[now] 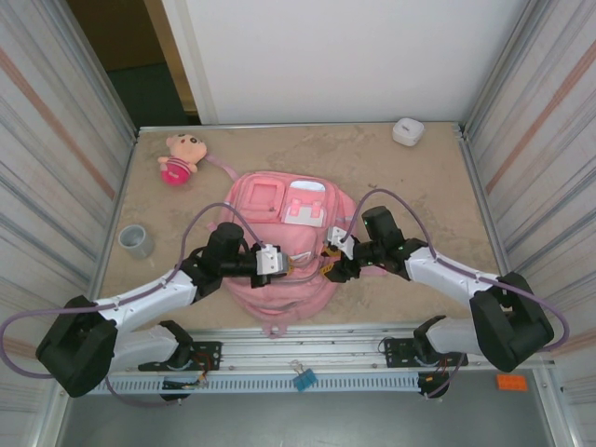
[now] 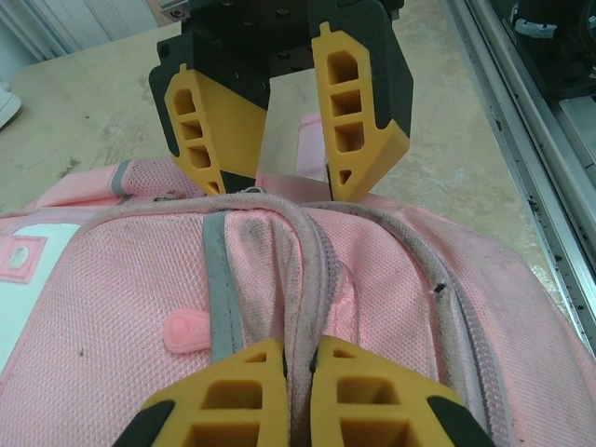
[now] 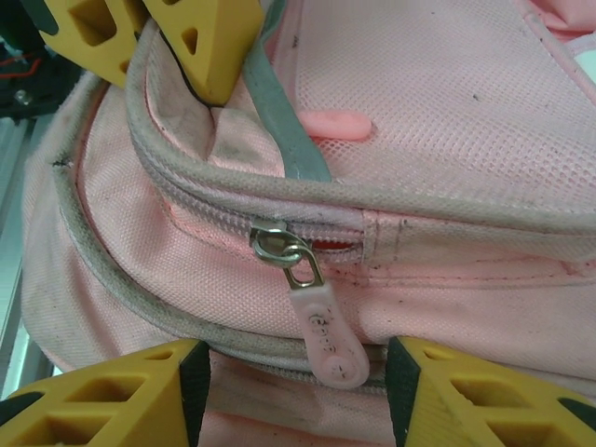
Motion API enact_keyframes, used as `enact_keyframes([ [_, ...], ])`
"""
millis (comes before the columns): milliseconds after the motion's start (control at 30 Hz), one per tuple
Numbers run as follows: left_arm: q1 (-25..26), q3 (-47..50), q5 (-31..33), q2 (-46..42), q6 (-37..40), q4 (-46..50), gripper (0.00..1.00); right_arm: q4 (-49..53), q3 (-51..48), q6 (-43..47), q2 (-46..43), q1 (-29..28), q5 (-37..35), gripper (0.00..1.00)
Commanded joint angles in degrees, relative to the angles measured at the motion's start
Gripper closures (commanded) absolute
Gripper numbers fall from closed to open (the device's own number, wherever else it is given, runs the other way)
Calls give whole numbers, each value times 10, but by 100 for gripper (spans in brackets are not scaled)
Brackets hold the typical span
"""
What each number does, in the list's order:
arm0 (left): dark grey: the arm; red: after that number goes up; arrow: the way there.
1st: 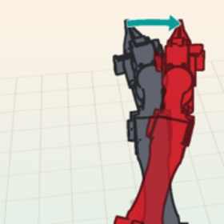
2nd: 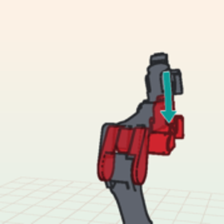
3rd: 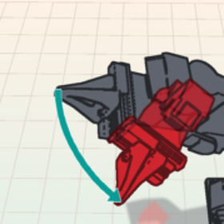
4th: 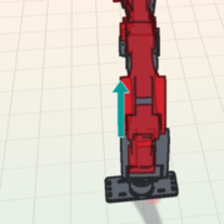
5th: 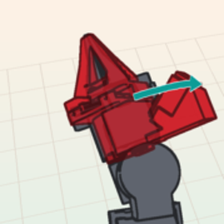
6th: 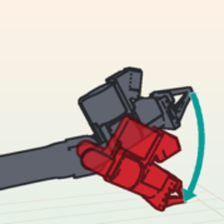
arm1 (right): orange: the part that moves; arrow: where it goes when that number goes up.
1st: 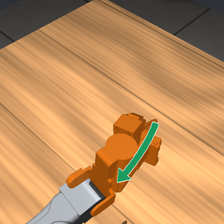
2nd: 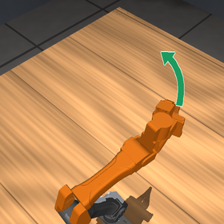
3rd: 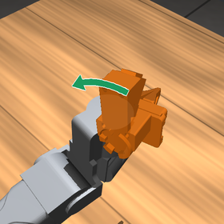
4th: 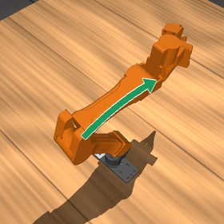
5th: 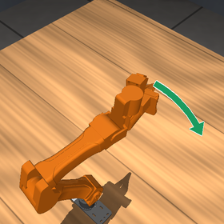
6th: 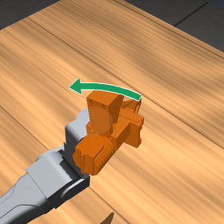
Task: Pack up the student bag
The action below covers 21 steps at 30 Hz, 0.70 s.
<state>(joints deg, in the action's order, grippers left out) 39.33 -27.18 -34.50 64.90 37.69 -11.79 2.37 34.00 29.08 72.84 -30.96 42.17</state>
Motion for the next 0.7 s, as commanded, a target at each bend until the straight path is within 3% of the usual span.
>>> enact_keyframes([
  [0, 5, -3, -35, -9, 7, -19, 100, 4, 32, -10, -14, -2, 79, 45],
  [267, 5, -9, -43, -6, 8, -20, 100, 6, 60, -32, 10, 7, 84, 50],
  [467, 5, -11, -36, -12, 7, -14, 100, 54, 87, -19, 42, -3, 37, 59],
  [533, 5, -11, -35, -14, 7, -13, 100, 61, 87, -19, 43, -3, 30, 59],
  [667, 5, -11, -27, -19, 7, -14, 100, 72, 85, -22, 37, 4, 27, 49],
])
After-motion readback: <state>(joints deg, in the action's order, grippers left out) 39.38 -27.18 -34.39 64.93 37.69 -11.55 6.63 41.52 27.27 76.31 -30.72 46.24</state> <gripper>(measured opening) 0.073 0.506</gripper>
